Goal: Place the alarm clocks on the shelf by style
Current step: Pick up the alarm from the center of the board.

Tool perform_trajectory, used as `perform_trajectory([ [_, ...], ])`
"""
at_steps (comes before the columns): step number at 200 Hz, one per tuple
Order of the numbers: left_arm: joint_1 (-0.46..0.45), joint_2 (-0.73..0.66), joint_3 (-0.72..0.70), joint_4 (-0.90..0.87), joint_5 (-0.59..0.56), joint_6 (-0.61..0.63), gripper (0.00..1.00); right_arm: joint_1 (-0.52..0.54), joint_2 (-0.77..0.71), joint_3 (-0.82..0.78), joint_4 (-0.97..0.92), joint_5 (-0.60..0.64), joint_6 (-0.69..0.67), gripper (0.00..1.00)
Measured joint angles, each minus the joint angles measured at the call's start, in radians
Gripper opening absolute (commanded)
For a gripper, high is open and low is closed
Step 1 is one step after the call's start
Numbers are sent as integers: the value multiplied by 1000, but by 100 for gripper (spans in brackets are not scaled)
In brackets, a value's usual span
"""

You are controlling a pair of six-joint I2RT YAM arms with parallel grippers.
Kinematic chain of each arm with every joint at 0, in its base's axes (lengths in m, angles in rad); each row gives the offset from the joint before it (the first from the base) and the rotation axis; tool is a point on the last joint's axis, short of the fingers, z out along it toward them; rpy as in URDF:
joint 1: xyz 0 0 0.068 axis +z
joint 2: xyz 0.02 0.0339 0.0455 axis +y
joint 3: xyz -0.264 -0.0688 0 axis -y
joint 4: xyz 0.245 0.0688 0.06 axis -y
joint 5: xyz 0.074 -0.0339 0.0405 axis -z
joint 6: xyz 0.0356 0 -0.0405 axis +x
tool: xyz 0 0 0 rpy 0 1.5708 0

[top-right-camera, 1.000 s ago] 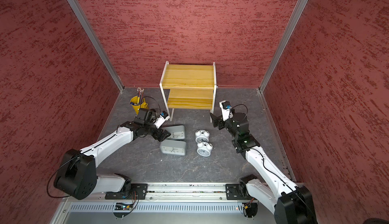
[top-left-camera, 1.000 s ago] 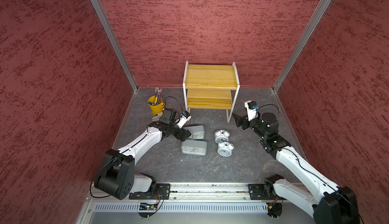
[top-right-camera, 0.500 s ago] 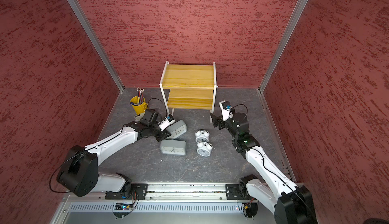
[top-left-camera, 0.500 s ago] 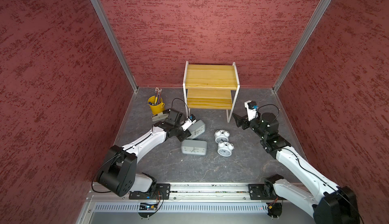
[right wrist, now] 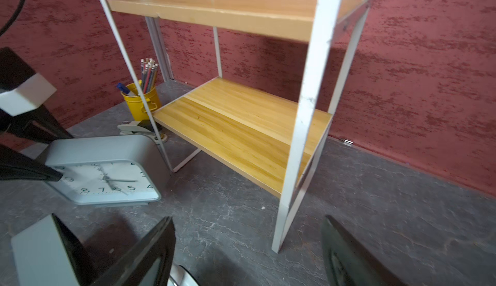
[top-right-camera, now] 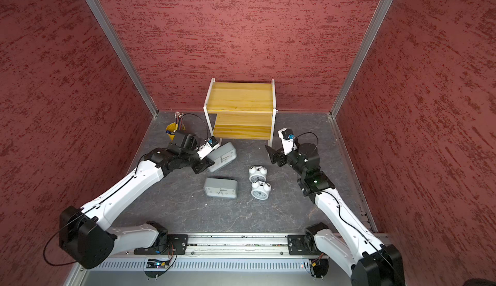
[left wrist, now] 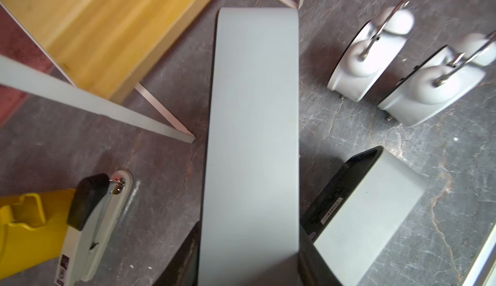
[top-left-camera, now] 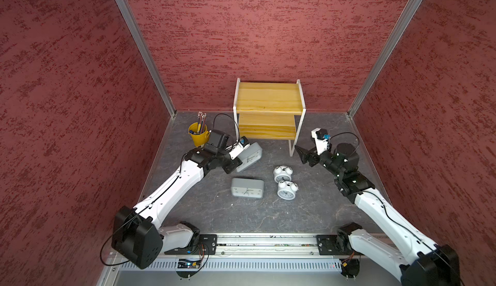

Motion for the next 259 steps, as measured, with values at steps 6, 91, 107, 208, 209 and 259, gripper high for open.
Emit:
perform_trajectory([
  [6,0,-3,23,-21,14,8,28,0,0,13,-7,-32,-2,86],
  [91,-52,10,216,-229,241,140,29,21,156,209,-109,-451,-70,84],
  [107,-61,27,235,-242,254,153,29,33,189,240,-148,-500,-92,84],
  [208,-83,77,322,-293,292,213,31,62,269,319,-315,-658,-200,69],
  [209,-84,77,322,-293,293,213,31,62,271,319,-317,-658,-202,69],
  [259,-87,105,333,-301,312,224,31,72,289,331,-358,-678,-229,53],
])
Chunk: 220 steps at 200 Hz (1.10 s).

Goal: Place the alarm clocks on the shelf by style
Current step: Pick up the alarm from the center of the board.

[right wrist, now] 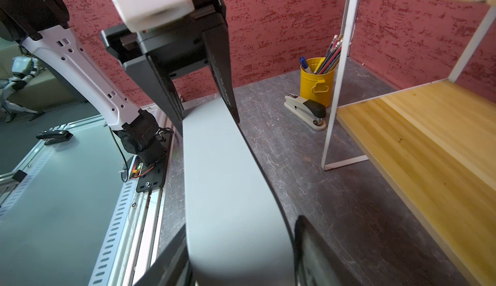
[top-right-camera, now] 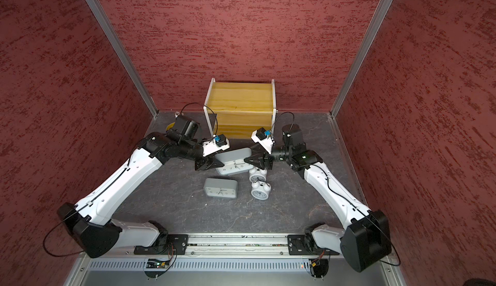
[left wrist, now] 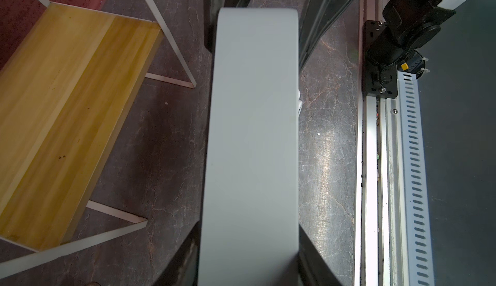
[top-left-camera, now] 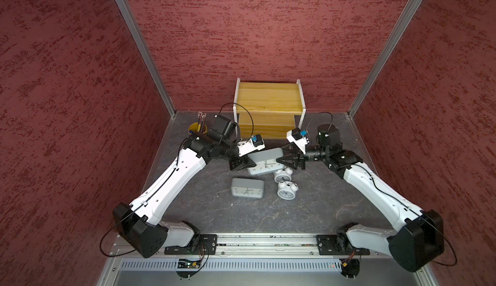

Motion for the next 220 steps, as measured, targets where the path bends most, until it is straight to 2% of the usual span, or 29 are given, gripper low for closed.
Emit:
perform_trajectory([
  [18,0,3,0,-7,1,2,31,0,6,0,-8,-10,-16,47],
  [47,0,3,1,-20,3,1,32,0,14,6,-29,-26,-39,30],
  [53,0,3,0,-19,4,-1,36,0,14,7,-30,-27,-40,26],
  [59,0,3,0,-19,5,-2,45,0,14,8,-30,-28,-42,22],
  [85,5,3,-5,36,9,-21,74,1,13,8,-18,-26,-19,19],
  [107,16,-10,-41,140,37,-65,85,5,6,2,17,-15,23,16],
  [161,98,-109,-215,354,117,-177,89,4,-34,-4,93,5,87,5],
  [220,245,-276,-454,673,296,-404,97,-10,-34,55,106,33,128,3],
])
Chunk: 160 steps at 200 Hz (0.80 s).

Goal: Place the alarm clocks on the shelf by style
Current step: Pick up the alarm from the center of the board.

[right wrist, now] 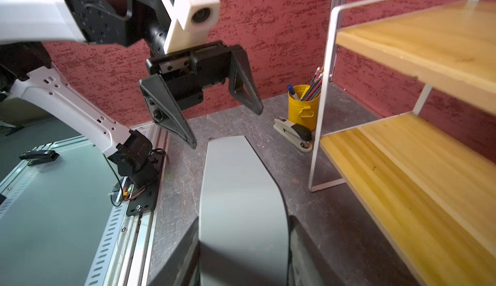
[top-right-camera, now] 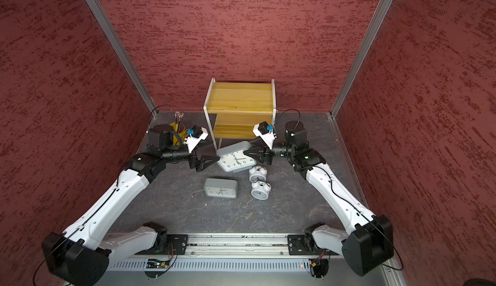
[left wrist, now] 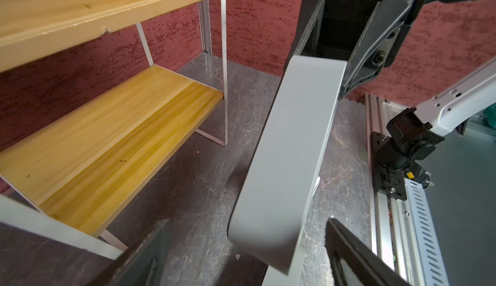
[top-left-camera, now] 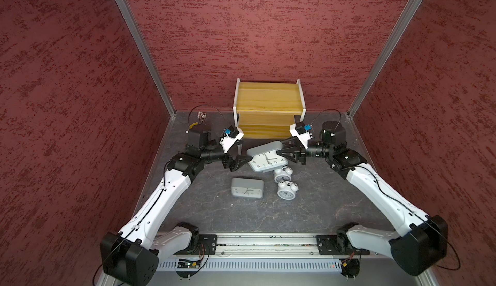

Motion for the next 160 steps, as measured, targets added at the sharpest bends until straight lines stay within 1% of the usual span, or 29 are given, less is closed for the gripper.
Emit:
perform_trajectory([
  [37,47,-92,-152,274,102,-190,98,-11,0,85,40,-9,54,3],
  [74,56,-118,-243,500,159,-325,97,-13,6,119,99,-57,111,4],
  [122,57,-100,-251,684,232,-429,89,-13,17,122,128,-117,156,5],
  [160,40,-61,-251,731,273,-459,86,-13,17,122,170,-136,186,5],
])
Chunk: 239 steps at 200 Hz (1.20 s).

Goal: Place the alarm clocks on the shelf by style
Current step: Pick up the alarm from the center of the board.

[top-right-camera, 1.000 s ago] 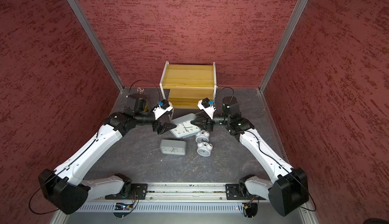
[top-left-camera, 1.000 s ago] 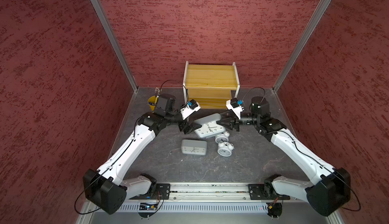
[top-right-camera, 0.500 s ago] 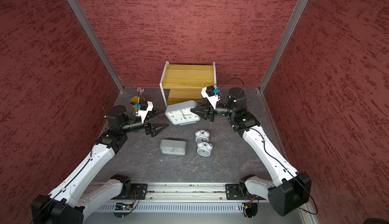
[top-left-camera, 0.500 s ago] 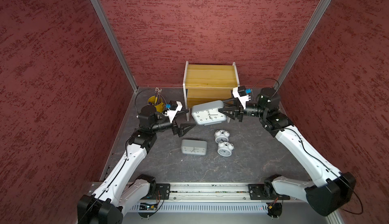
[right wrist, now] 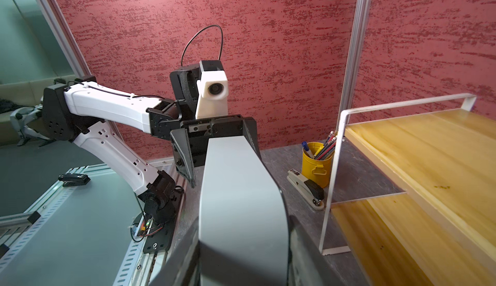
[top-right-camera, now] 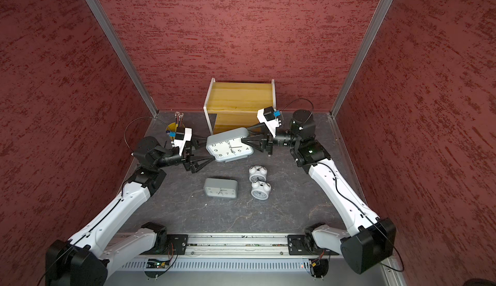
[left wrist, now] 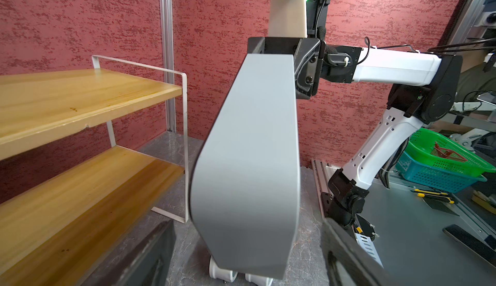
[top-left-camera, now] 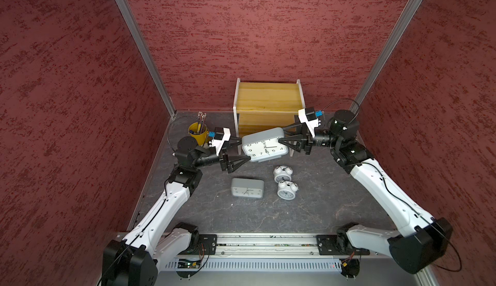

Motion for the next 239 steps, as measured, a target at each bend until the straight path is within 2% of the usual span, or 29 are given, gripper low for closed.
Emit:
perform_trajectory([
  [34,-16,10,0,5,13,-9,70,0,0,0,19,-11,12,6],
  [81,-19,10,1,30,15,-16,66,0,0,-2,23,-17,12,6],
  [121,-19,10,1,63,14,-47,46,0,0,-23,25,-26,13,7],
  [148,-19,20,1,95,14,-84,26,0,0,-27,40,-33,5,9],
  [169,-19,24,1,105,14,-92,18,-1,0,-30,40,-27,6,21],
  [188,-12,19,3,81,12,-87,15,-1,-8,-40,39,-2,3,57],
  [195,-10,13,8,56,10,-78,15,1,-16,-49,38,18,0,65],
  [211,1,-13,35,-61,-17,-19,15,0,-41,-75,35,98,-11,75],
  [239,14,-66,148,-355,-101,134,15,-1,-109,-133,19,294,-37,78],
])
